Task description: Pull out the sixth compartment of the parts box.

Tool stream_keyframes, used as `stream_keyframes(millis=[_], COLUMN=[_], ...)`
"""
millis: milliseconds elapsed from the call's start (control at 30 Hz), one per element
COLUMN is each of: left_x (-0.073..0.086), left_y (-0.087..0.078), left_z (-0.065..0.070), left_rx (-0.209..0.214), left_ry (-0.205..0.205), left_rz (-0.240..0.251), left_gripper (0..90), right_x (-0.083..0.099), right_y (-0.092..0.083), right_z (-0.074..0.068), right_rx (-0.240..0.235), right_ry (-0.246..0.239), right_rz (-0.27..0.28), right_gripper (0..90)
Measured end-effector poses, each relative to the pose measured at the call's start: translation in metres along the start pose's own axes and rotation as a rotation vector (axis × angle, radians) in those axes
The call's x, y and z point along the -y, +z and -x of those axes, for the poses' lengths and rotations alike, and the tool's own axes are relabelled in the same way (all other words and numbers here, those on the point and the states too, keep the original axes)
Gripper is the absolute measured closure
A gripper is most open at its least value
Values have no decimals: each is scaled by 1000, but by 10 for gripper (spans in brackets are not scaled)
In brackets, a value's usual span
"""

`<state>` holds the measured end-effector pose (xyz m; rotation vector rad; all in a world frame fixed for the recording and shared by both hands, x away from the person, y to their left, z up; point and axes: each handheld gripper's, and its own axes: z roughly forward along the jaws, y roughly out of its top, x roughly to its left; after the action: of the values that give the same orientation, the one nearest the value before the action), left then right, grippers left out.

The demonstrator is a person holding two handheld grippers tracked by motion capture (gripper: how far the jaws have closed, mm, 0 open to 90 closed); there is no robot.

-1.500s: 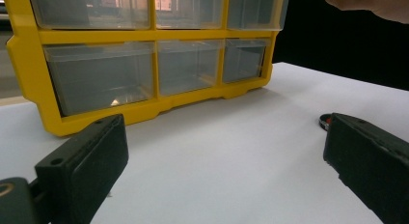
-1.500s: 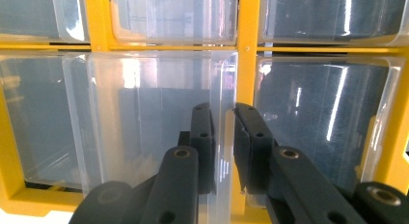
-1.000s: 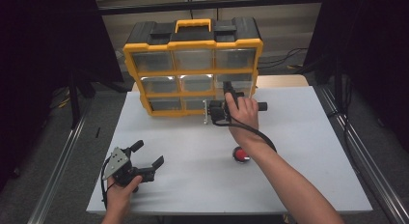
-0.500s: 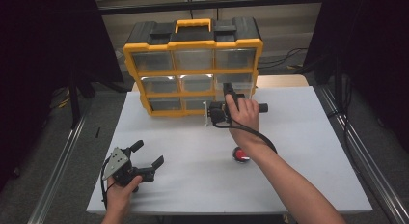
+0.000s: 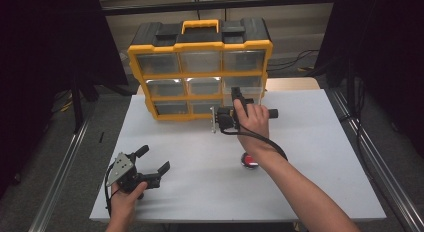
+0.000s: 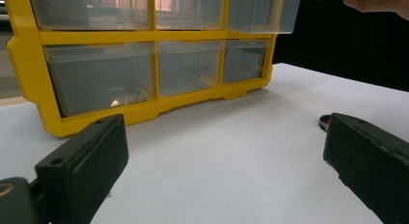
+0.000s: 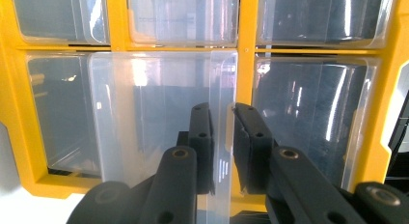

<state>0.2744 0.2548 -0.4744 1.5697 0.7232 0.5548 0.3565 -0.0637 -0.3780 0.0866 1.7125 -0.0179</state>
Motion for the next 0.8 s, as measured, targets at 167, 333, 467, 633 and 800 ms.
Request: stream_keyframes(millis=[167, 333, 467, 633, 800], left_x=[0, 0, 0, 0, -1], left_y=[0, 0, -1, -1, -1], left_z=[0, 0, 0, 0, 0], left_rx=[1, 9, 9, 8, 1], left_ry=[5, 5, 3, 2, 12], left_rz=[-3, 0, 2, 1, -4], left_gripper=[22, 22, 22, 22, 22], right_x=[0, 0, 0, 0, 0], right_y=[-3, -4, -5, -7, -9], right_z=[1, 0, 0, 0, -2], right_rx=[-2, -3, -6, -8, -6], right_ry=[-15, -4, -10, -13, -6], right_rz=[0, -2, 0, 6, 3], right_gripper=[793, 792, 792, 791, 790])
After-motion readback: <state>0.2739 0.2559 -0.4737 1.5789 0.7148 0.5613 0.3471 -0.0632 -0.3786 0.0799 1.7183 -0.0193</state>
